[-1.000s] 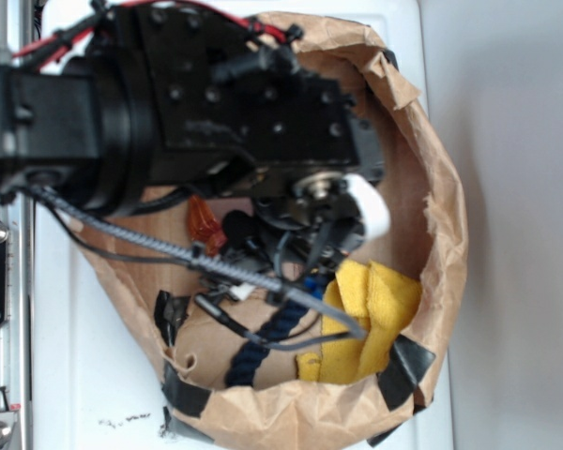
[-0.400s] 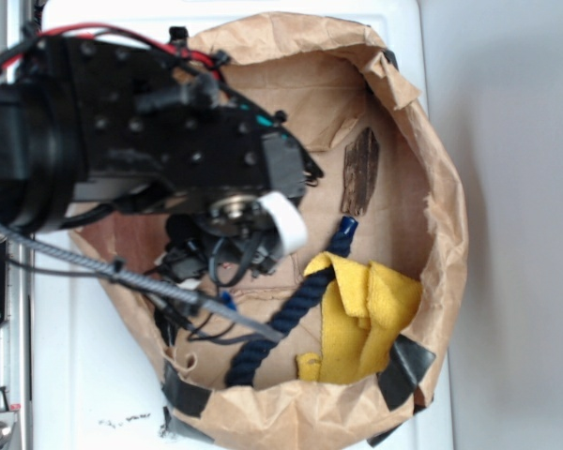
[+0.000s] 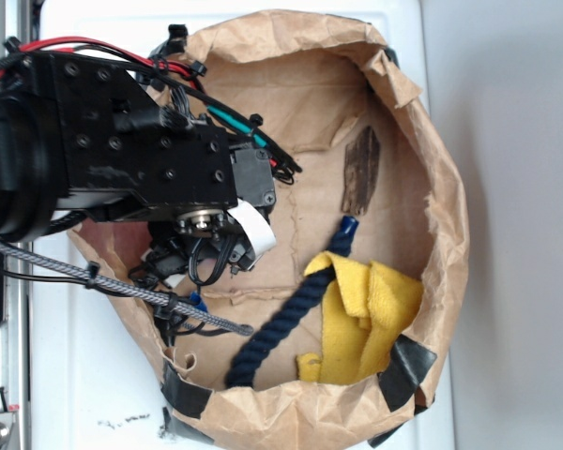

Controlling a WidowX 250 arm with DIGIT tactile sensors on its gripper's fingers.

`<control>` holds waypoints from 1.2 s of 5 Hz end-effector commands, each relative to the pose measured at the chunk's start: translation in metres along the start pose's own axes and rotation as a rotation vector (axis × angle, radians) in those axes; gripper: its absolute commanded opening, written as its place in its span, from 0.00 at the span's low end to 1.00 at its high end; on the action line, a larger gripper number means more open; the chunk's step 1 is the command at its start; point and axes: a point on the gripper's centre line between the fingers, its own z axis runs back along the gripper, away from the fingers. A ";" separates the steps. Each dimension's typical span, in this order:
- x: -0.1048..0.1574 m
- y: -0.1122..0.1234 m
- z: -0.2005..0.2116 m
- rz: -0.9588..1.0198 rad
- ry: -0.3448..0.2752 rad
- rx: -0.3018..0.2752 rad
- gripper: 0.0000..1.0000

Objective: Grab the shell.

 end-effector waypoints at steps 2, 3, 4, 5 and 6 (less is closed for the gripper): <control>0.014 -0.008 -0.016 0.054 -0.021 0.072 0.00; 0.015 -0.007 -0.014 0.059 -0.024 0.071 0.00; 0.014 -0.004 -0.001 0.071 -0.043 0.048 0.00; 0.012 0.000 0.013 0.096 -0.063 0.039 0.00; 0.007 0.013 0.052 0.219 -0.120 0.048 0.00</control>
